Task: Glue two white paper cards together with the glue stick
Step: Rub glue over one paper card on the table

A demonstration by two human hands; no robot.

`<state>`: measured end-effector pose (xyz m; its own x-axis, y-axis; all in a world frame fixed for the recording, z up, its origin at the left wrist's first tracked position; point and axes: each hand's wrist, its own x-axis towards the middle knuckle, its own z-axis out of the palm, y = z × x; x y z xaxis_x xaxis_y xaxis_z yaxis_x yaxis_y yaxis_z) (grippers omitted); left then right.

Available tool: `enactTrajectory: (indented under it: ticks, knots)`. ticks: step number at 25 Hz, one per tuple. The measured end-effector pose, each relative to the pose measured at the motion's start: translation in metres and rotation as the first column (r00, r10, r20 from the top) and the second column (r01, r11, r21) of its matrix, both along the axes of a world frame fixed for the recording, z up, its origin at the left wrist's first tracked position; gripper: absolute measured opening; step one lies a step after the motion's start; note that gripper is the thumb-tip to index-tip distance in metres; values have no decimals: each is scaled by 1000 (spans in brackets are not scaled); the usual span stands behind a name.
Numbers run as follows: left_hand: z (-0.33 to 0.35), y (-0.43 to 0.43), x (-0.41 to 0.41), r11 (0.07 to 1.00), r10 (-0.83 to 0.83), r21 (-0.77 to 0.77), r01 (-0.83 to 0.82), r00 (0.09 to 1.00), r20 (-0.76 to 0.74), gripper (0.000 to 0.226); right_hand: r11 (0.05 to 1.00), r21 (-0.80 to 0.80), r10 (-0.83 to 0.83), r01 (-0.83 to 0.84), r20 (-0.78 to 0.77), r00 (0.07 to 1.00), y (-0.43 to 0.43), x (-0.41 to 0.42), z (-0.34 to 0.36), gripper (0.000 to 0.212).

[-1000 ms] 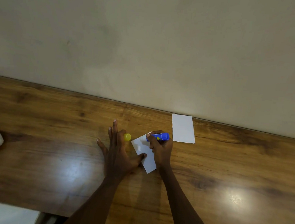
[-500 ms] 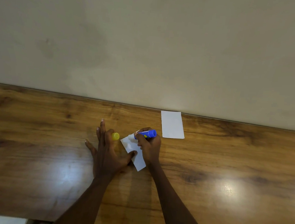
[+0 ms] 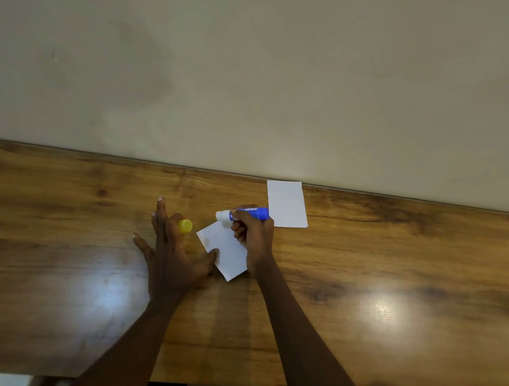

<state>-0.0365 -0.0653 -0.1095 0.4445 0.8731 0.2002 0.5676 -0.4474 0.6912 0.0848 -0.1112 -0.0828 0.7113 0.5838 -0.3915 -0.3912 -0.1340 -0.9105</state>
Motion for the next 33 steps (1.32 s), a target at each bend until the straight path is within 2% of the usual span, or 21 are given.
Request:
enactTrajectory:
  ticks: [3,5,8,11,14,17,21,26,30,33]
  knots:
    - [0,0,1,1000,2,-1,-2,1000,-8,108,994,11,-104,107,-164,981,0,8,2,18]
    - [0,-1,1,1000,2,2,-2,1000,-10,107,990,7,-139,142,-171,975,0,8,2,26]
    - [1,-1,1,1000,0,13,0,1000,-22,107,994,27,-107,110,-78,991,2,5,4,26]
    - [-1,0,1,1000,2,23,-1,1000,-31,108,995,63,-69,72,-50,996,4,1,7,25]
    - [-2,1,1,1000,0,30,1,999,-36,109,997,74,-6,4,25,1000,3,-7,8,11]
    - [0,0,1,1000,-9,16,9,1000,-28,103,995,77,52,-63,136,989,1,-16,4,7]
    - [2,0,0,1000,-10,-8,10,1000,-8,97,999,26,18,-25,262,965,2,-18,2,15]
    - [1,0,1,1000,-12,7,13,1000,-10,110,1000,-6,-7,9,232,973,-2,-15,-4,9]
    - [3,-2,0,1000,-15,0,15,1000,-6,110,999,-23,34,-29,266,963,-5,-11,-6,20]
    - [3,-1,0,1000,-7,13,7,1000,-9,109,998,-40,66,-56,302,951,-3,-11,-8,12]
